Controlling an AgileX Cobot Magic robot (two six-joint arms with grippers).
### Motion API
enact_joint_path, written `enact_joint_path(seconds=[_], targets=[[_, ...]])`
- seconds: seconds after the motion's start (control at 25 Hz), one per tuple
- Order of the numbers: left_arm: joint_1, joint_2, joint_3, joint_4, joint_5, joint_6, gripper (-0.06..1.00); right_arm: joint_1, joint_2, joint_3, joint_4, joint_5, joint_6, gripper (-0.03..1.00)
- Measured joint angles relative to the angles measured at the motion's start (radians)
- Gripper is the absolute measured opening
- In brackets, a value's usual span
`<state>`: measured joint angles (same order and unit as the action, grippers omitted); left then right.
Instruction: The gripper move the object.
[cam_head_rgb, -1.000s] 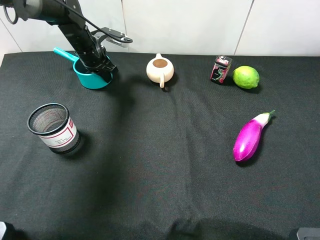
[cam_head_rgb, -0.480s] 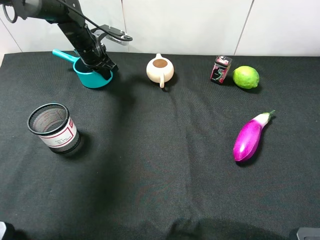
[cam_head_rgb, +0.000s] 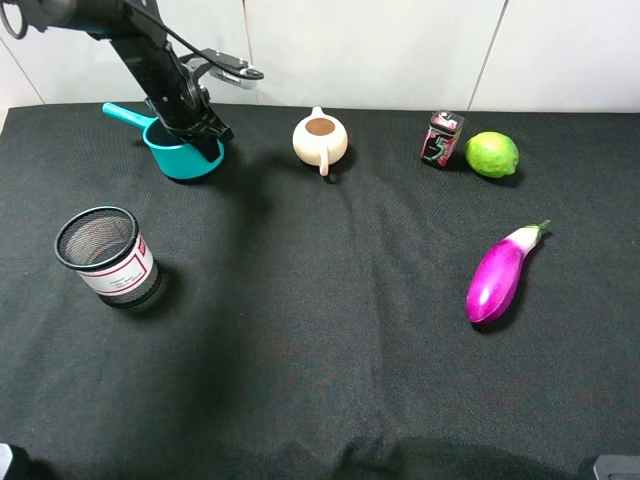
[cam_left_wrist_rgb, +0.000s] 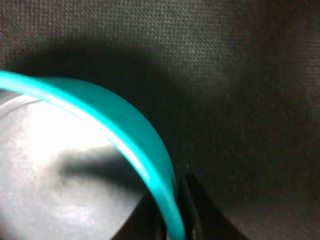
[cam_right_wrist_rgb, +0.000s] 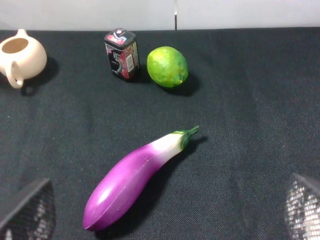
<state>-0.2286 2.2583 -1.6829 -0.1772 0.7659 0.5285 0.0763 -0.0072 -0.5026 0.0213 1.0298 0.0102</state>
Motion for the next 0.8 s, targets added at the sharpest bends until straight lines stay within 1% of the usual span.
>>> enact_joint_path(seconds=[0.64,0.8], targets=[[0.000,-0.133,-0.013,-0.001,0.144,-0.001,0.02,0.000,0.000,0.000,0.000,0.000,0.000,0.69],[-0.008,-0.168,-0.022,0.000,0.191,-0.019,0.02,0.000,0.000,0.000,0.000,0.000,0.000,0.69]])
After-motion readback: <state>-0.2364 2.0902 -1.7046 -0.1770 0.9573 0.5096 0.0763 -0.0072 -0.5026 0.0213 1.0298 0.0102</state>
